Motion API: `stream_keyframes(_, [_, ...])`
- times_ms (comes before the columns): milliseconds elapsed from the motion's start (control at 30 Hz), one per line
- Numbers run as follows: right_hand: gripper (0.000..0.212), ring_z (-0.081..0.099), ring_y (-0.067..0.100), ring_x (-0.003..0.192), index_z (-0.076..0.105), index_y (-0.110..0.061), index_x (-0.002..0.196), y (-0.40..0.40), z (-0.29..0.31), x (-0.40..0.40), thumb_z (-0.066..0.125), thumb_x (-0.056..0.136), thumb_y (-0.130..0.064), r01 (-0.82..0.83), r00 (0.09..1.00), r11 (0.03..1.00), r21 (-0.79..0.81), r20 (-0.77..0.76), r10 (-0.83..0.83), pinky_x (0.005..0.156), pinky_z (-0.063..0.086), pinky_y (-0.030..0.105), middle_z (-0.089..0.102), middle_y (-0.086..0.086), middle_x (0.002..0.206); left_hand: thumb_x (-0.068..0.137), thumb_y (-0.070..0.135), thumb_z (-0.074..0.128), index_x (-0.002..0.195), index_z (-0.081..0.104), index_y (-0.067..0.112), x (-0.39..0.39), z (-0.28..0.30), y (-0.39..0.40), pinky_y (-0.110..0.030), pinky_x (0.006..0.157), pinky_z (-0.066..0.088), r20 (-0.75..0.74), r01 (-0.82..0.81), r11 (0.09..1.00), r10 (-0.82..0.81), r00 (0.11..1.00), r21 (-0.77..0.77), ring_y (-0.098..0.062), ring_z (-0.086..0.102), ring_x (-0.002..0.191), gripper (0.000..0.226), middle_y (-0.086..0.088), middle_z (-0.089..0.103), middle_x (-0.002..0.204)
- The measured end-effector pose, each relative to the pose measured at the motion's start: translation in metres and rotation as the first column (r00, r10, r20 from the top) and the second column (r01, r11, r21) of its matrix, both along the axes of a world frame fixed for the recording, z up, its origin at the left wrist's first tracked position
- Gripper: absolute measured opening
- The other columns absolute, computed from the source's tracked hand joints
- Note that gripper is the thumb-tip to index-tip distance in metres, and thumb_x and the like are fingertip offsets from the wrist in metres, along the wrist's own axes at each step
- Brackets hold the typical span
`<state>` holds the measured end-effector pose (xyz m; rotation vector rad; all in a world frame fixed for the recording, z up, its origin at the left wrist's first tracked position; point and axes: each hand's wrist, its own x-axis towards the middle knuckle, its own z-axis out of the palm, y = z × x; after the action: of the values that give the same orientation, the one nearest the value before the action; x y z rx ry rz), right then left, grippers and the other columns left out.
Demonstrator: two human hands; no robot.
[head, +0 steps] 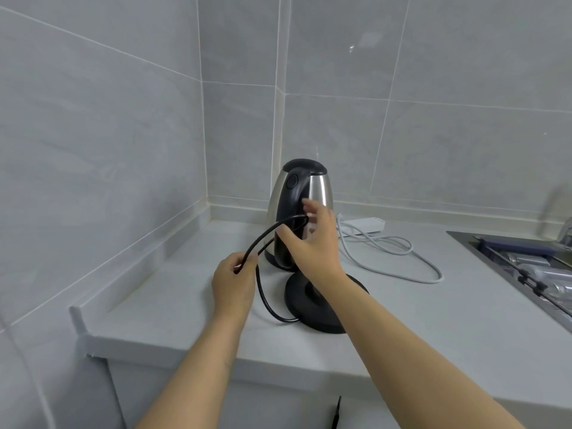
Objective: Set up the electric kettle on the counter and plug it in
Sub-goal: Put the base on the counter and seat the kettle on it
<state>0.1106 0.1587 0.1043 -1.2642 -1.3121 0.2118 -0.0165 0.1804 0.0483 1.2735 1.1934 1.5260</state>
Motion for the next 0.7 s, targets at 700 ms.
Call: stream_keyframes(700, [0.027,0.059,0.019,0.061,0.071,-0.013,0.091,-0.008,-0.021,0.014,0.047,0.094,-0.023,-0.238,0.446,0.937,0.254,0.886,-0.127,0.055,0.044,0.033,0.063,-0.001,0.073,0.07,-0.005,0.07,0.105,0.054,0.025,0.01,-0.001,-0.013,-0.006,0.074,0.044,-0.086,-0.087,0.961,0.113,0.99,0.261,0.004,0.058,0.095,0.049,-0.001,0.061,0.109])
